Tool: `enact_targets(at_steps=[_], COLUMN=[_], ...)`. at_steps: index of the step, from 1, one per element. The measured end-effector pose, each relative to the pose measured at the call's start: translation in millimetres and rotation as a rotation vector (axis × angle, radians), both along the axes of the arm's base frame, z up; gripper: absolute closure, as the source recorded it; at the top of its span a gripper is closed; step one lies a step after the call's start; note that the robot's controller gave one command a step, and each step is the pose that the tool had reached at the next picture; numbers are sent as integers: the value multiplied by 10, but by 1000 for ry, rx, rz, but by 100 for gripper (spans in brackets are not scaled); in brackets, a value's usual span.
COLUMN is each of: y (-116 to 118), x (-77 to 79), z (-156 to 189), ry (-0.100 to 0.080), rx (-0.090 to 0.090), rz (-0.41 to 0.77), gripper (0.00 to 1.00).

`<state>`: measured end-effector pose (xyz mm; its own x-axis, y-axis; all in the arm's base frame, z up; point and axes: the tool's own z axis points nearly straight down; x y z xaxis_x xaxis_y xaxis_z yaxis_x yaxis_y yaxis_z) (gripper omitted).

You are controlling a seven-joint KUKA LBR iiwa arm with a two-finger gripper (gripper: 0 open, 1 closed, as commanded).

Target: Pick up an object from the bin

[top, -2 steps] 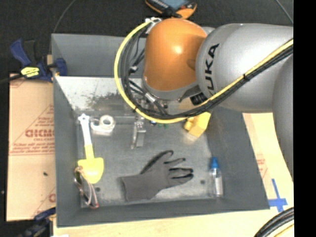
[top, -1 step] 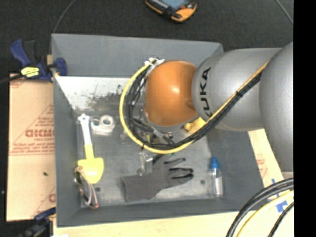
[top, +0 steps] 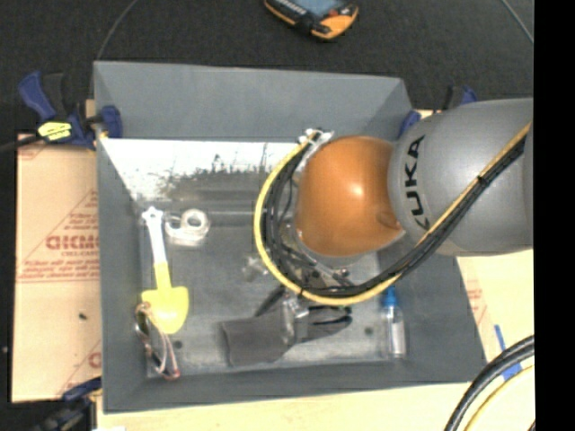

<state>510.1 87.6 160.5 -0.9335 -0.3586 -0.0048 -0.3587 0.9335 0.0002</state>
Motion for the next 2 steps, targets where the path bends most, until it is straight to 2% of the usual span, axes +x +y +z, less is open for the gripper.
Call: enact_targets(at_steps=[1, 2], y=[157, 53], x=[-5, 138], z=[-353, -902], ry=[4, 0], rx=[-2, -1], rz=[116, 187], gripper=[0, 0])
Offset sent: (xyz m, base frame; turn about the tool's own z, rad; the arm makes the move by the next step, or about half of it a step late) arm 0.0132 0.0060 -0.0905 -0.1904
